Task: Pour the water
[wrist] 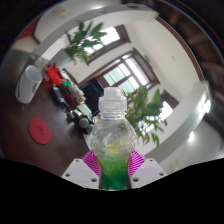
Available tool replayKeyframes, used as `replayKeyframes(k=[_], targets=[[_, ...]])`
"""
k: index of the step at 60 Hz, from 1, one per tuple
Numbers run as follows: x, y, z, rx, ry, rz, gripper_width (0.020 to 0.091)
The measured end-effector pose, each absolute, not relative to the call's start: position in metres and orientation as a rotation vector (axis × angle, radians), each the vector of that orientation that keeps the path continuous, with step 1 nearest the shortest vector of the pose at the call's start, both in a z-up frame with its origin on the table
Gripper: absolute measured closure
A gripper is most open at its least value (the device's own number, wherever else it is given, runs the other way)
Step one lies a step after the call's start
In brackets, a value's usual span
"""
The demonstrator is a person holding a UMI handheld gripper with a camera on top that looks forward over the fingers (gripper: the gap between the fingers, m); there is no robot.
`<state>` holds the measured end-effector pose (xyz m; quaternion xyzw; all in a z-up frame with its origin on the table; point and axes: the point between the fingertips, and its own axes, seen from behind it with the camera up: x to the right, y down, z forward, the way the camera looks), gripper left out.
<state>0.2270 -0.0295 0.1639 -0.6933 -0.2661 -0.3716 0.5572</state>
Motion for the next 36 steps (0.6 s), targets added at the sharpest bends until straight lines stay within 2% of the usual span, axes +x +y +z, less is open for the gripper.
replayKeyframes(k=[3,12,25,36], targets=[[0.206,-0.020,0.178,-1.559,-0.768,-0.985,0.0800],[0.123,0.014,0.189,-1.349,-1.075,-1.200,0.0800],[0.059,0.044,0.183,-1.043,-1.426,-1.518,0.0800],[0.038,0.057,0.186,-0.874,-1.531,-1.658,0.0798]])
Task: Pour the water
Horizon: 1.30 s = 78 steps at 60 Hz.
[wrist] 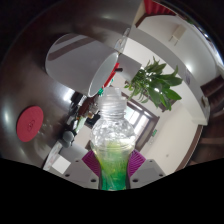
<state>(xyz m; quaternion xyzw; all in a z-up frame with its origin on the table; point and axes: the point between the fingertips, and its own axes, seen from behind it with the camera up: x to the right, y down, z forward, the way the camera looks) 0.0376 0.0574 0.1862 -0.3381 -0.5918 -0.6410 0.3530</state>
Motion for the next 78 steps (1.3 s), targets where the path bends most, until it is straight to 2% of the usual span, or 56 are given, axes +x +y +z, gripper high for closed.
replayKeyframes(k=[19,24,34,35,41,53,62,63,65,69,70,78], targets=[[0.035,0.059,0.186,-0.890,-1.518,-1.660,0.0798],[0.041,0.055,0.190,-1.056,-1.395,-1.471,0.0797],[0.054,0.041,0.196,-1.505,-0.908,-0.862,0.0799],[0.049,0.039,0.187,-1.526,-0.833,-0.829,0.0797],[0.069,0.037,0.193,-1.622,-0.590,-0.535,0.0802],[0.062,0.037,0.146,-1.769,-0.238,0.015,0.0799],[0.059,0.044,0.123,-1.776,-0.136,0.157,0.0798],[0.059,0.044,0.120,-1.775,-0.131,0.167,0.0767],[0.055,0.045,0.117,-1.772,-0.121,0.178,0.0773],[0.056,0.044,0.097,-1.803,-0.128,0.171,0.0773],[0.056,0.046,0.104,-1.760,-0.125,0.170,0.0774],[0.056,0.039,0.103,-1.721,-0.145,0.111,0.0774]])
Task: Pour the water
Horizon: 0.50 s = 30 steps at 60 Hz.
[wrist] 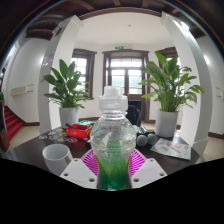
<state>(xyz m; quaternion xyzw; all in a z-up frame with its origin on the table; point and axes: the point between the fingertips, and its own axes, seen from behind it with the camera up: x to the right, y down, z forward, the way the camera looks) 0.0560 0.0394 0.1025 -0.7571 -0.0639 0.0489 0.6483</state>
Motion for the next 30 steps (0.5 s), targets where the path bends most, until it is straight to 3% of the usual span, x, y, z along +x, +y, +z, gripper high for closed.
replayKeyframes(k=[4,6,7,15,17,18,21,30], targets=[[0.057,0.040,0.102,-1.729,-0.131,0.116,0.0757],[0.056,0.042,0.100,-1.734,-0.121,0.123,0.0726],[0.056,0.041,0.101,-1.736,-0.120,0.126,0.0667],[0.058,0.038,0.100,-1.775,-0.128,0.127,0.0547],[0.058,0.035,0.094,-1.806,-0.109,0.119,0.0481],[0.059,0.032,0.093,-1.818,-0.098,0.115,0.0396],[0.062,0.022,0.092,-1.830,-0.075,0.109,0.0256],[0.071,-0.033,0.087,-1.868,0.006,0.076,0.0240]])
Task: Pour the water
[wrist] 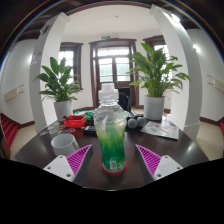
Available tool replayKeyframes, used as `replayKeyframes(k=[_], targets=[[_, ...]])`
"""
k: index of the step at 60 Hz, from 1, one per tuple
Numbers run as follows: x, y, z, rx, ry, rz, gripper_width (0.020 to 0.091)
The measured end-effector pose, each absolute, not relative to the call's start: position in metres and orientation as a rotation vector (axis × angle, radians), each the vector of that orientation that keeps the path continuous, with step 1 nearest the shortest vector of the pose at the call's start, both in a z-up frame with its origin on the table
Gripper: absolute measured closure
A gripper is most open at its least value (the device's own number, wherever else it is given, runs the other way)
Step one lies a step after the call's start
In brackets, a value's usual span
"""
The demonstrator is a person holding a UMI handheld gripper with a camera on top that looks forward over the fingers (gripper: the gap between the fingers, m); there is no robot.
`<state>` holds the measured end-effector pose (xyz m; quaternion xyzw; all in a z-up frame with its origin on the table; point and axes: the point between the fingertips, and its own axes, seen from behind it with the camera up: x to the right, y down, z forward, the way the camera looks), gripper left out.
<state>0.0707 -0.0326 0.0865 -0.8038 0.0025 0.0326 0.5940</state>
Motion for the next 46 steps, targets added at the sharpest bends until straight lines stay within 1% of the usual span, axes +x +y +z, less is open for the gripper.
replayKeyframes(k=[5,17,31,38,46], targets=[[0.072,-0.062,0.094,-1.874,0.026,0.032,0.0247],[0.070,-0.116,0.140,-1.855,0.037,-0.068,0.0243],[0.060,-0.144,0.181,-1.825,0.036,-0.054,0.0240],[0.058,-0.147,0.190,-1.826,0.052,-0.057,0.0243],[0.055,-0.152,0.192,-1.824,0.063,-0.055,0.0243]])
